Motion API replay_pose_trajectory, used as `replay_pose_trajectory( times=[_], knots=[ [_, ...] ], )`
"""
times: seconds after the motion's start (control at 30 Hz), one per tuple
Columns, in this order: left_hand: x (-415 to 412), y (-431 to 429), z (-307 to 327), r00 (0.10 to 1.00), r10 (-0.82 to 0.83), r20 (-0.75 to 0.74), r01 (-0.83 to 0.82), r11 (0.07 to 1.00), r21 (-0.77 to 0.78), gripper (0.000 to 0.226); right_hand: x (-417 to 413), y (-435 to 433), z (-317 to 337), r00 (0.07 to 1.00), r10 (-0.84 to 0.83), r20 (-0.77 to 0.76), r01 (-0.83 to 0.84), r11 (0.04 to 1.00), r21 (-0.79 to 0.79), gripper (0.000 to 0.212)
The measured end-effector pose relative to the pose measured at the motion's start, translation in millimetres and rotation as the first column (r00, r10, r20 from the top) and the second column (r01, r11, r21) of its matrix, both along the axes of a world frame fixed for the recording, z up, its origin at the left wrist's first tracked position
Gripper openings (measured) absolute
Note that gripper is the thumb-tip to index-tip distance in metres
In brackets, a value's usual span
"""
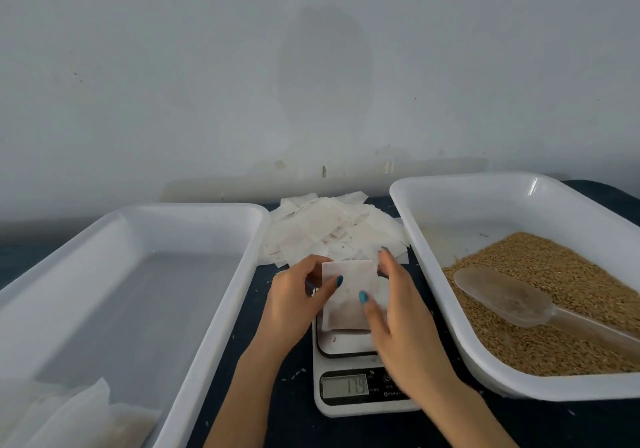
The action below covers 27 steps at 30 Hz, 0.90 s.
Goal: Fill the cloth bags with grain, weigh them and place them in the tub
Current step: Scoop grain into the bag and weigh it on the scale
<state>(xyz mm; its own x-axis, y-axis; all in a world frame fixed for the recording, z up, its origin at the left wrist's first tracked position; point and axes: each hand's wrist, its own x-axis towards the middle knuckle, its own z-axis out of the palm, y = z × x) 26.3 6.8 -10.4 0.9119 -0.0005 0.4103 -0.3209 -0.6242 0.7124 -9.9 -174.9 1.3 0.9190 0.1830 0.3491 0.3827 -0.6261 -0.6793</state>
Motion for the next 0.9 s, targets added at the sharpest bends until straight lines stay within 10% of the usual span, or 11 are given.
replay_pose_trajectory(
  times=[0.13, 0.27, 0.63, 0.9],
  knots=[
    [-5.2, 2.0, 5.5, 0.997, -0.026, 0.066, 0.02, 0.995, 0.093, 0.036, -50.9, -13.2, 34.4, 0.962, 0.244, 0.125, -0.235, 0.968, -0.09, 0.065],
    [-8.8, -4.3, 10.1, 0.993, -0.028, 0.118, -0.003, 0.966, 0.26, 0.028, -35.1, -79.5, 76.4, 0.952, 0.125, 0.28, -0.065, 0.974, -0.216, 0.034],
    [-11.2, -5.0, 17.4, 0.991, -0.022, 0.131, 0.024, 1.0, -0.014, 0.034, 83.5, -33.6, 85.1, 0.923, 0.333, -0.192, -0.382, 0.745, -0.547, 0.036],
    [-10.8, -12.9, 17.5, 0.989, 0.064, 0.136, -0.051, 0.994, -0.093, 0.039, 83.2, -24.2, 74.7, 0.895, 0.267, -0.358, -0.361, 0.905, -0.225, 0.003]
  ],
)
